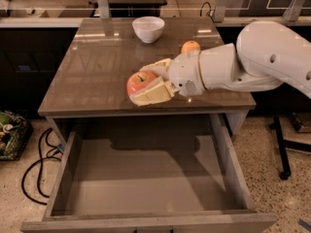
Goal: Pick apple from top drawer and place on counter
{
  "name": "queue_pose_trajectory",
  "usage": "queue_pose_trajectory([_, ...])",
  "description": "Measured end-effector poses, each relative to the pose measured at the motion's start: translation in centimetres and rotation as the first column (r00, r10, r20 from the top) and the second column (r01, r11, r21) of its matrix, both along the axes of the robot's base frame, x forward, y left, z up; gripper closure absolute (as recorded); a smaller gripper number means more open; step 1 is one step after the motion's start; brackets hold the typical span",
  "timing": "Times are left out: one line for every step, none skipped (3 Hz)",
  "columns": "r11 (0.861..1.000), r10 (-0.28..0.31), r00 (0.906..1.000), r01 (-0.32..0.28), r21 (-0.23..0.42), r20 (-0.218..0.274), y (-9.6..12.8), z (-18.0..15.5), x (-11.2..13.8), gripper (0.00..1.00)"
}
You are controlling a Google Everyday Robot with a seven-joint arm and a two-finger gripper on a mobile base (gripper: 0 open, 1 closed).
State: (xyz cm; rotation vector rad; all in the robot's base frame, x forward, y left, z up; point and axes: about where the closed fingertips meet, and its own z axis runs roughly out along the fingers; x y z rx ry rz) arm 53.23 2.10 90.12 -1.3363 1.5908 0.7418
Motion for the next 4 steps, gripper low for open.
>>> queue_pose_trajectory([1.0, 0.0, 1.0, 0.0, 0.0, 0.0, 0.0, 0.0, 0.0, 1.0])
queue_pose_trajectory([1.0, -0.022, 0.9997, 0.022, 0.011, 0.01, 0.5, -1.0, 2.0, 1.0])
queue_pose_trajectory([0.999, -0.042, 0.999, 0.042, 0.027, 0.016, 1.3, -2.0, 4.4, 1.0])
queue_pose_trajectory([0.998, -0.048, 0.9987, 0.047, 0.04, 0.018, 1.9, -2.6, 6.4, 1.0])
